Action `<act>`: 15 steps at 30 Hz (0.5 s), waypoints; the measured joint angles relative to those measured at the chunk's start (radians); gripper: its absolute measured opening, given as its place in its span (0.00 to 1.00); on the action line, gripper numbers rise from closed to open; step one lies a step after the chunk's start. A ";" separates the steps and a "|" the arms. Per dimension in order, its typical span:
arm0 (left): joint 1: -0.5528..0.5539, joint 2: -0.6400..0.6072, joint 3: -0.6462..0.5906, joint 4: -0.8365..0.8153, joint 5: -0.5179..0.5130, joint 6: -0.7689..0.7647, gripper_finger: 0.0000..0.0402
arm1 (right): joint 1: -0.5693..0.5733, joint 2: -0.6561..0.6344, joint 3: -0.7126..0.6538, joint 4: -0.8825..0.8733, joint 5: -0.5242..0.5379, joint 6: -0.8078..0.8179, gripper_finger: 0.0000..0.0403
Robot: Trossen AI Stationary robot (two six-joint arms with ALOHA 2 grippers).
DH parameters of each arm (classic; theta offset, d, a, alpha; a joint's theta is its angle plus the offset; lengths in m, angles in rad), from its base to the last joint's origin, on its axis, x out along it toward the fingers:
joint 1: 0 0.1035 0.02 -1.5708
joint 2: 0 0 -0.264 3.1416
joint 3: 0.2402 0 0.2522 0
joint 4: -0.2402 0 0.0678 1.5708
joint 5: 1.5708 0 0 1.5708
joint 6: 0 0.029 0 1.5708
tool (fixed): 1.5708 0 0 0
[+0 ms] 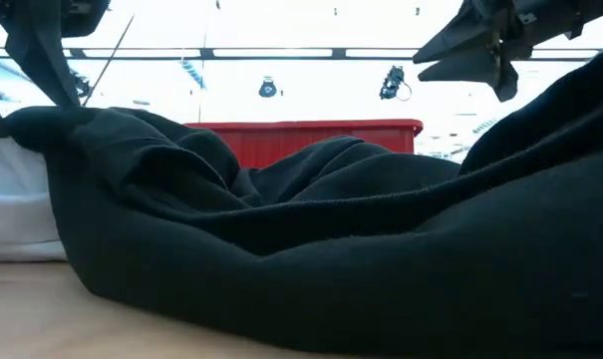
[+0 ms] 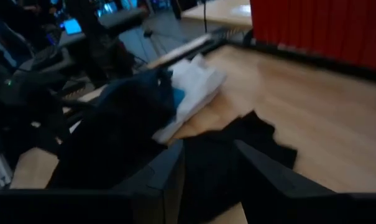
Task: Fold laundry
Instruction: Fold the black shirt
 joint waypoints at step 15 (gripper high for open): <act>0.014 0.093 0.105 -0.255 0.012 -0.090 0.32 | 0.001 0.082 0.000 0.164 -0.034 -0.110 0.35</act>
